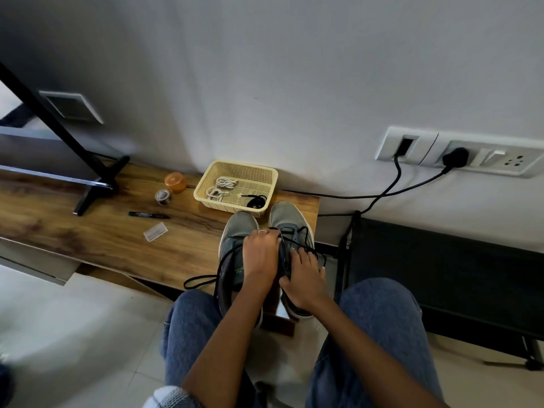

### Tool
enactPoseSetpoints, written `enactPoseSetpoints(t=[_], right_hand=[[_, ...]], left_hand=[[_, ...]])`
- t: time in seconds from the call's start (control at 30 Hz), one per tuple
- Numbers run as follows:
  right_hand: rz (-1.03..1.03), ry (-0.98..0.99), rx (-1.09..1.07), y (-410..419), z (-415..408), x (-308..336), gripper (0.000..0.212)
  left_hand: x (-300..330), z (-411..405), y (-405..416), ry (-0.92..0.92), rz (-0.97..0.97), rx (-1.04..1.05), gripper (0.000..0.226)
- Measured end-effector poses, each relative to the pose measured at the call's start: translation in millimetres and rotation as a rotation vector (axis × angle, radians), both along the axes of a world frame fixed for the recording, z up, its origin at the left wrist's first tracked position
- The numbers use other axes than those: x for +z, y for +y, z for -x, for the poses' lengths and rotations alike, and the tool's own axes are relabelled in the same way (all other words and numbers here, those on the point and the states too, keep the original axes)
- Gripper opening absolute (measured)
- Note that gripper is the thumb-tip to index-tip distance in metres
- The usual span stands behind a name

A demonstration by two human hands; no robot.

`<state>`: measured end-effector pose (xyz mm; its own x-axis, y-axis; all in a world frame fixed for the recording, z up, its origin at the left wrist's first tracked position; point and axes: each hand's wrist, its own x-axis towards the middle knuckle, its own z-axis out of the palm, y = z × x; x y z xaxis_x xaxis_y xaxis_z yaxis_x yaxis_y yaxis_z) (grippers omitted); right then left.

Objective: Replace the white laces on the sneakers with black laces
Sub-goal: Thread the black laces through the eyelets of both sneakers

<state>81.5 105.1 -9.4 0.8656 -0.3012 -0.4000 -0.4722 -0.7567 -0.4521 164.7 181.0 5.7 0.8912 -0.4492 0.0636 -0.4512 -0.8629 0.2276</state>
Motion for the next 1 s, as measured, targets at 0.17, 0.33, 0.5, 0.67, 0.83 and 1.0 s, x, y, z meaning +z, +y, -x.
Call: enactPoseSetpoints(t=[0.17, 0.33, 0.5, 0.67, 0.83, 1.0], right_hand=[[0.098, -0.055, 0.008, 0.6, 0.7, -3.6, 0.066], [0.171, -0.079, 0.015, 2.6, 1.4, -4.7, 0.064], [0.165, -0.076, 0.002, 3.1, 0.7, -5.4, 0.060], [0.146, -0.061, 0.004, 0.2, 0.4, -5.4, 0.060], [0.136, -0.062, 0.013, 2.5, 0.2, -4.8, 0.061], [0.134, -0.075, 0.011, 3.2, 1.0, -4.6, 0.061]], left_hand=[[-5.4, -8.7, -0.2, -0.006, -0.105, 0.080, 0.027], [0.1, -12.8, 1.3, 0.005, -0.096, 0.104, 0.025], [13.0, -16.2, 17.2, -0.038, -0.091, 0.200, 0.023], [24.8, -23.3, 52.4, -0.048, 0.024, 0.421, 0.021], [28.5, -14.6, 54.5, -0.018, -0.028, 0.340, 0.033], [12.7, -6.4, 21.5, -0.019, -0.092, 0.019, 0.033]])
